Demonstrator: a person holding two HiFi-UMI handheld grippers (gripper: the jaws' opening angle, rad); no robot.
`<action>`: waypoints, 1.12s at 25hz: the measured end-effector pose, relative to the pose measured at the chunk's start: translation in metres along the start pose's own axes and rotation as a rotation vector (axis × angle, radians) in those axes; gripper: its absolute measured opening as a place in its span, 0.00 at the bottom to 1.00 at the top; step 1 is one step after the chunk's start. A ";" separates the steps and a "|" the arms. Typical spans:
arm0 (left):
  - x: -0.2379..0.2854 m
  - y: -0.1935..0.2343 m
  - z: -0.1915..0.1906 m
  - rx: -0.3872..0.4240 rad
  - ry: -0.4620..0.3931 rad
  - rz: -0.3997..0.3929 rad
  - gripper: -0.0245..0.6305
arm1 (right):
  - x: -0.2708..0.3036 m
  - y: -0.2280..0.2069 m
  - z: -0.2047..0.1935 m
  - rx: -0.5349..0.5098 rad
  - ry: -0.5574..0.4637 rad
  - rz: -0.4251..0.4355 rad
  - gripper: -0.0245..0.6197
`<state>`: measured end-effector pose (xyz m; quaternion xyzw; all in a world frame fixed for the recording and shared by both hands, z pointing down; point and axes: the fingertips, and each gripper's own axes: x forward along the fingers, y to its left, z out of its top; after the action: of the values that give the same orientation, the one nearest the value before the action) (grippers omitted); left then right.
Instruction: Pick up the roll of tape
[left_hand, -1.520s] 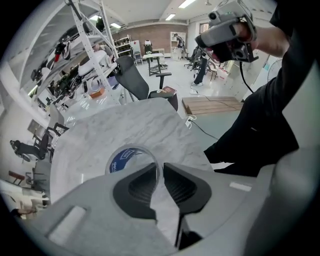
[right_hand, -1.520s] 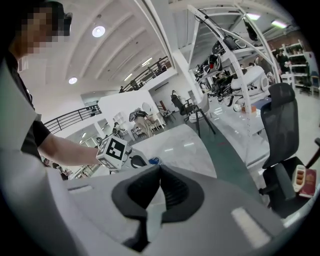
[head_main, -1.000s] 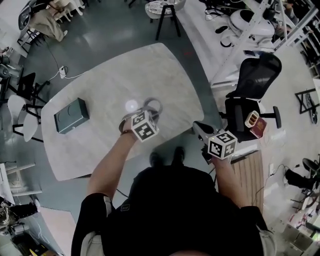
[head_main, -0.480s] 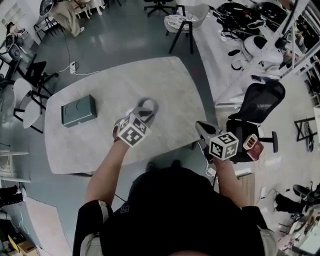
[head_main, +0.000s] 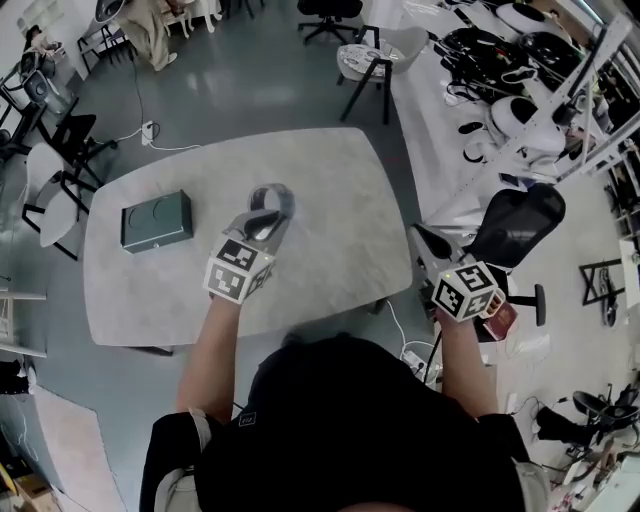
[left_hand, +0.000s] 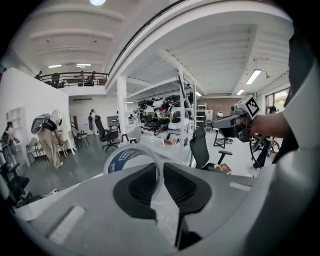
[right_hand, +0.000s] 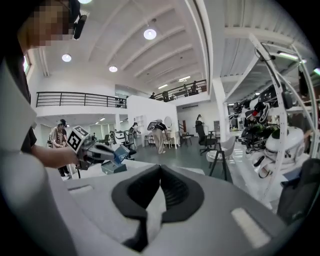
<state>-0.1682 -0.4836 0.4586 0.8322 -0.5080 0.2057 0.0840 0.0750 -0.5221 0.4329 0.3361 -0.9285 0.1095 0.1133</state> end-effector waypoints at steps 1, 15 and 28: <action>-0.003 0.003 0.003 -0.017 -0.016 0.007 0.12 | -0.001 -0.001 0.008 -0.006 -0.021 0.000 0.04; -0.019 0.010 0.035 -0.146 -0.160 0.045 0.12 | -0.012 0.017 0.040 -0.061 -0.160 0.046 0.04; -0.026 -0.004 0.041 -0.154 -0.165 0.027 0.12 | -0.031 0.018 0.024 -0.037 -0.161 0.025 0.04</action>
<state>-0.1646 -0.4749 0.4103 0.8306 -0.5386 0.0979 0.1026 0.0835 -0.4972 0.3989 0.3300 -0.9406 0.0666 0.0431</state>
